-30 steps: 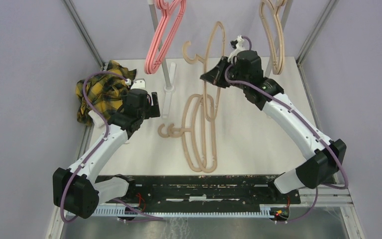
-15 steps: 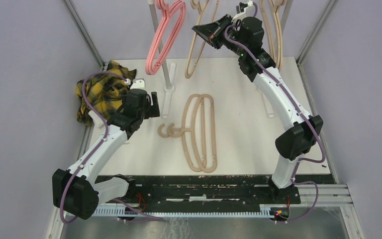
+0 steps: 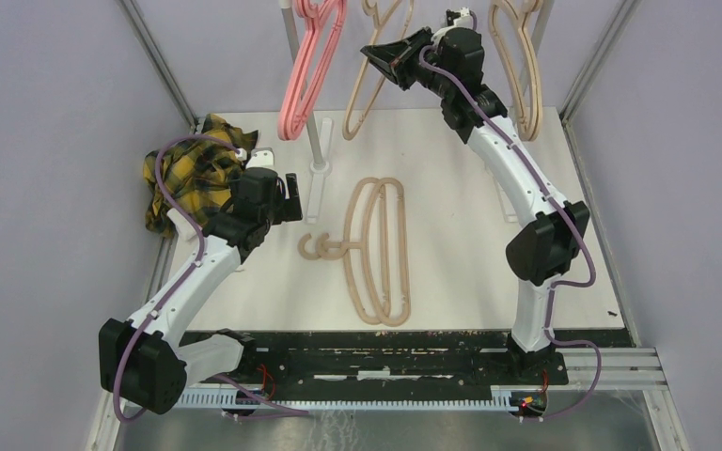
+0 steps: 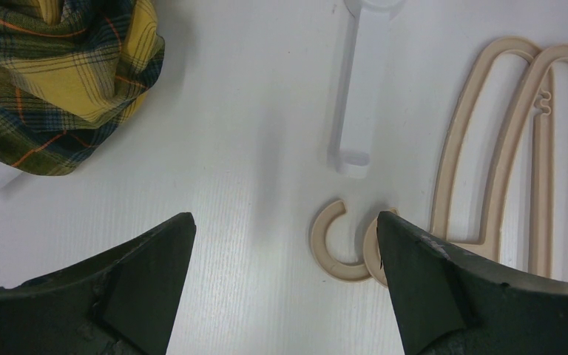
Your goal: Organize the hangers
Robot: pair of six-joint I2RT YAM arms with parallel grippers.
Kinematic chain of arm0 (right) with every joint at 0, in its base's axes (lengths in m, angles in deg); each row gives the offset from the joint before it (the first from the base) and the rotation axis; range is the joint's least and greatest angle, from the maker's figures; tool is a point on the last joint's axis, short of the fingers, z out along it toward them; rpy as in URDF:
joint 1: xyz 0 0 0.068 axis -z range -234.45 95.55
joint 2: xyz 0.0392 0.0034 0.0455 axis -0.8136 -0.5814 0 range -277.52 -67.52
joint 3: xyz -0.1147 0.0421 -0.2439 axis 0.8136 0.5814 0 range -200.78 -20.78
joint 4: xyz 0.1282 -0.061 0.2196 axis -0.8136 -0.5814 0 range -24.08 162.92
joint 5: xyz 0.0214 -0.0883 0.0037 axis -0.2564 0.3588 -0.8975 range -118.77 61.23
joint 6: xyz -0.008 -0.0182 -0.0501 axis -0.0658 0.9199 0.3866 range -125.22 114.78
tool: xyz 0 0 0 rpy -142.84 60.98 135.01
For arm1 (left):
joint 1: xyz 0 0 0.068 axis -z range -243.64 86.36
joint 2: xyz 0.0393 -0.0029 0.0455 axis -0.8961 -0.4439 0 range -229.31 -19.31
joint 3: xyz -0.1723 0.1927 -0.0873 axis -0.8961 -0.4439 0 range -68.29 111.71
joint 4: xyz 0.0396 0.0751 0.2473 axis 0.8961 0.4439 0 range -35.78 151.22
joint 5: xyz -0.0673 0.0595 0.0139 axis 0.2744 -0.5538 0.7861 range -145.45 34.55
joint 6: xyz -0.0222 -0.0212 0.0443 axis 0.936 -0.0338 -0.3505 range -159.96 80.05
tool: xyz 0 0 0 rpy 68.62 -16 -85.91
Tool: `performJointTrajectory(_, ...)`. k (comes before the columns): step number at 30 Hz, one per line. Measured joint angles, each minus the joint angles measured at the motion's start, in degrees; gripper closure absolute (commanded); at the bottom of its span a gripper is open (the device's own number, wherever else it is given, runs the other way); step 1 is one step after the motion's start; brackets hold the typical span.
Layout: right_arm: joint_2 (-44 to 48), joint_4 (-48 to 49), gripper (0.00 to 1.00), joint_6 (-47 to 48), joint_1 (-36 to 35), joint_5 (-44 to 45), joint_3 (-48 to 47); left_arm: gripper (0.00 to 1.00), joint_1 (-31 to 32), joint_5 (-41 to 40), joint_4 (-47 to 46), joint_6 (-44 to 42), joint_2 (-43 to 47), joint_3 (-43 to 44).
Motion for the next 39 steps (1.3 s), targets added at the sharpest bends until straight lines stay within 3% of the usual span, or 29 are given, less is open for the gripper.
performJointTrajectory(6,-0.1,-1.2,0.94,0.0,-0.1,0.0,0.1,0.01,0.0,0.0,0.0,0.0,0.0,0.0)
performJointTrajectory(13,0.0,-1.3,0.52,1.2,-0.2,-0.9,0.5,0.01,0.0,0.0,0.0,0.0,0.0,0.0)
performJointTrajectory(20,3.4,-1.9,0.33,5.1,-0.1,-0.5,6.9,0.01,0.0,-0.1,0.0,0.0,0.0,0.0)
performJointTrajectory(22,6.0,-2.6,0.20,7.2,-0.2,0.2,10.2,0.01,0.0,-0.2,0.0,0.0,0.0,0.0)
performJointTrajectory(25,11.2,-4.4,0.10,11.0,-0.2,2.3,15.7,0.01,0.0,-0.2,0.0,0.0,0.0,0.0)
performJointTrajectory(30,23.3,-6.3,0.06,19.3,-0.3,7.1,27.5,0.01,0.0,-0.1,0.0,0.0,0.0,0.0)
performJointTrajectory(39,40.5,-12.5,0.08,33.0,-0.7,13.7,46.6,0.01,0.0,-0.2,0.0,0.0,0.0,0.0)
